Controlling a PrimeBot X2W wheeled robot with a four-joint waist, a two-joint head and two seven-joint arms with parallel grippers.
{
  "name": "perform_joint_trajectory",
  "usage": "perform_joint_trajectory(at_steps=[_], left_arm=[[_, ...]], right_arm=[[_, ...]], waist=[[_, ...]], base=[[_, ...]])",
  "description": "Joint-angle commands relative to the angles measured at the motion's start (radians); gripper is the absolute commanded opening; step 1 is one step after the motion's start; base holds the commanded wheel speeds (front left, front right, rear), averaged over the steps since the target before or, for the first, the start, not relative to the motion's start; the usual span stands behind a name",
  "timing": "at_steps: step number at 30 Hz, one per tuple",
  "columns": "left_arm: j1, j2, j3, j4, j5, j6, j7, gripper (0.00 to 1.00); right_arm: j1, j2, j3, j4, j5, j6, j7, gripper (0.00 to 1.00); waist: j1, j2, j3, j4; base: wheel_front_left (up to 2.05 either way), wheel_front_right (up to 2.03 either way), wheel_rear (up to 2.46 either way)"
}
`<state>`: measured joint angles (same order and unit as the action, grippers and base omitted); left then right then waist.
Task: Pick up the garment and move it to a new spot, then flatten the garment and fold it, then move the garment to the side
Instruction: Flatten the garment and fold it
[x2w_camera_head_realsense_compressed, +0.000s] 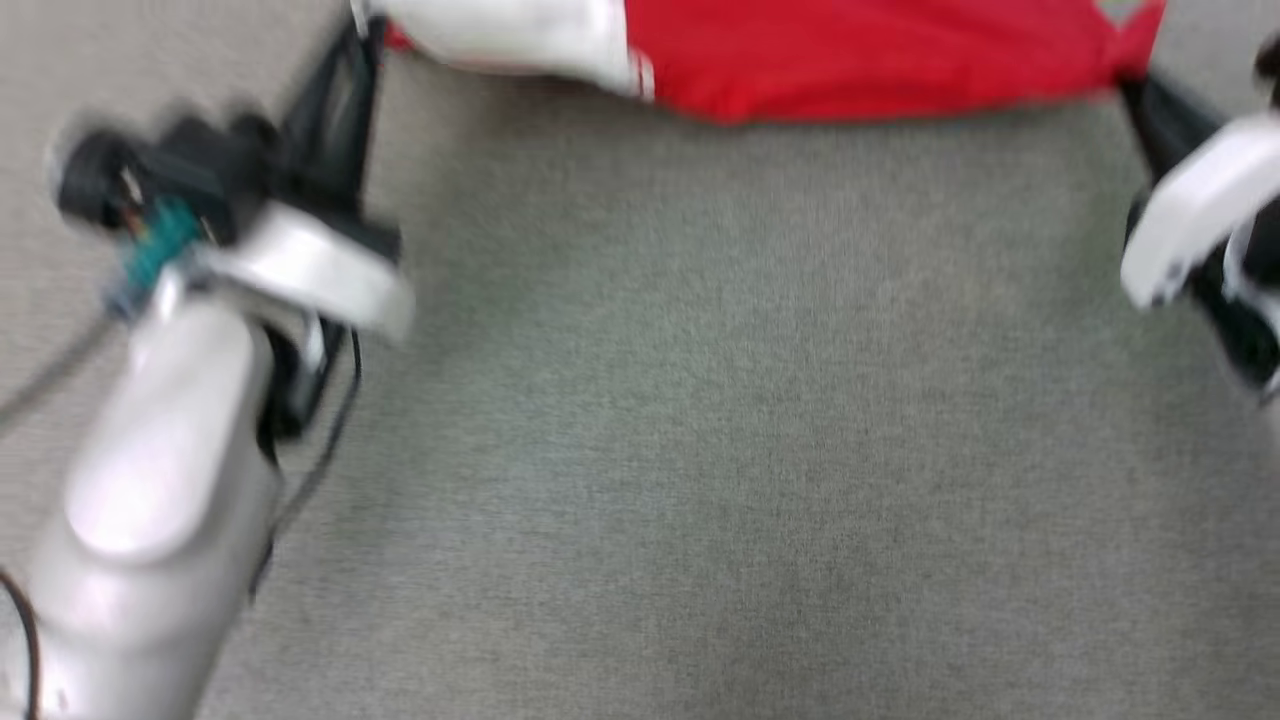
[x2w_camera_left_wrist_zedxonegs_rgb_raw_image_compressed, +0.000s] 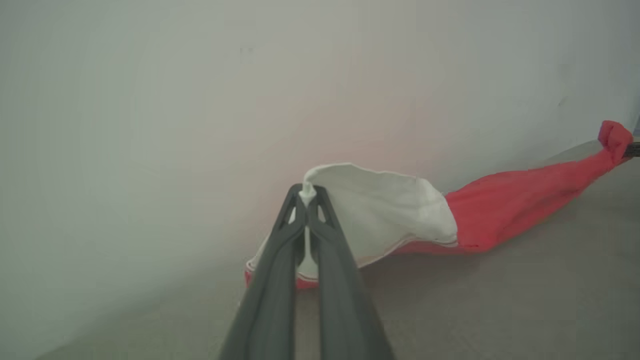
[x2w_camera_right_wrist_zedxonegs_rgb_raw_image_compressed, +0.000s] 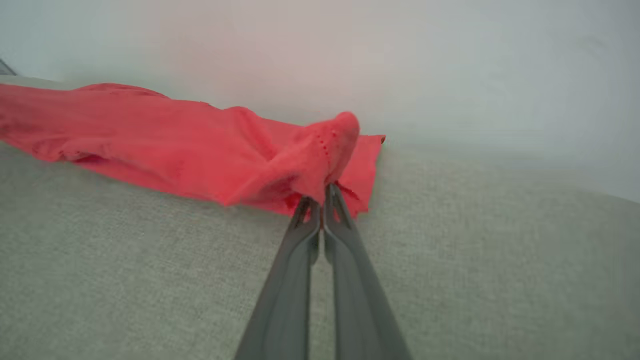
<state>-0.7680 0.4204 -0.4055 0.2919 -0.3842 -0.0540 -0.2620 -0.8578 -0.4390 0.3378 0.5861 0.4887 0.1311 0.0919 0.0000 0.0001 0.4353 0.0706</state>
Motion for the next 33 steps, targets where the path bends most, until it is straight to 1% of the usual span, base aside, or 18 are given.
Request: perform_joint_trajectory(at_steps=[1, 5, 10, 16, 17, 18, 21, 26, 27, 28, 33], left_arm=[[0.05, 0.008, -0.005, -0.011, -0.01, 0.006, 0.007, 0.0], [0.221, 0.041, -0.02, -0.056, -0.05, 0.011, 0.069, 0.0], [0.413, 0.1, -0.012, -0.155, -0.106, 0.035, 0.15, 0.0], [0.596, 0.175, -0.042, -0.284, -0.138, 0.046, 0.255, 0.0], [0.596, 0.175, -0.042, -0.284, -0.138, 0.046, 0.255, 0.0], [0.655, 0.196, -0.054, -0.323, -0.153, 0.05, 0.288, 0.0], [0.738, 0.229, -0.064, -0.378, -0.179, 0.055, 0.335, 0.0], [0.859, 0.267, -0.086, -0.466, -0.23, 0.071, 0.412, 0.0], [0.859, 0.267, -0.086, -0.466, -0.23, 0.071, 0.412, 0.0], [0.884, 0.27, -0.091, -0.479, -0.249, 0.077, 0.434, 0.0], [0.973, 0.306, -0.112, -0.554, -0.296, 0.094, 0.513, 0.0]], right_arm=[[0.043, -0.011, 0.006, -0.005, 0.018, -0.001, -0.006, 0.0], [0.162, -0.028, 0.031, -0.035, 0.074, -0.001, -0.013, 0.0], [0.285, -0.061, 0.052, -0.092, 0.111, -0.001, -0.023, 0.0], [0.457, -0.072, 0.013, -0.14, 0.177, -0.001, -0.02, 0.0], [0.457, -0.072, 0.013, -0.14, 0.177, -0.001, -0.02, 0.0], [0.521, -0.075, 0.002, -0.159, 0.186, -0.001, -0.014, 0.0], [0.604, -0.08, -0.015, -0.19, 0.193, -0.001, -0.008, 0.0], [0.733, -0.104, -0.036, -0.28, 0.217, -0.001, 0.055, 0.0], [0.733, -0.104, -0.036, -0.28, 0.217, -0.001, 0.055, 0.0], [0.759, -0.112, -0.043, -0.3, 0.219, -0.001, 0.071, 0.0], [0.883, -0.139, -0.098, -0.406, 0.24, -0.001, 0.16, 0.0]], waist=[[0.0, -0.0001, -0.077, 0.021], [0.0, -0.0001, -0.146, 0.03], [0.0, -0.0001, -0.21, 0.046], [0.0, -0.0001, -0.274, 0.076], [0.0, -0.0001, -0.274, 0.076], [0.0, -0.0001, -0.294, 0.081], [0.0, -0.0001, -0.325, 0.081], [0.0, -0.0001, -0.363, 0.077], [0.0, -0.0001, -0.363, 0.077], [0.0, -0.0001, -0.369, 0.076], [0.0, -0.0001, -0.381, 0.07]], base=[[0.0, 0.0, 0.0], [0.0, 0.0, 0.0], [0.0, 0.0, 0.0], [0.0, 0.0, 0.0], [0.0, 0.0, 0.0], [0.0, 0.0, 0.0], [0.0, 0.0, 0.0], [0.0, 0.0, 0.0], [0.0, 0.0, 0.0], [0.0, 0.0, 0.0], [0.0, 0.0, 0.0]])
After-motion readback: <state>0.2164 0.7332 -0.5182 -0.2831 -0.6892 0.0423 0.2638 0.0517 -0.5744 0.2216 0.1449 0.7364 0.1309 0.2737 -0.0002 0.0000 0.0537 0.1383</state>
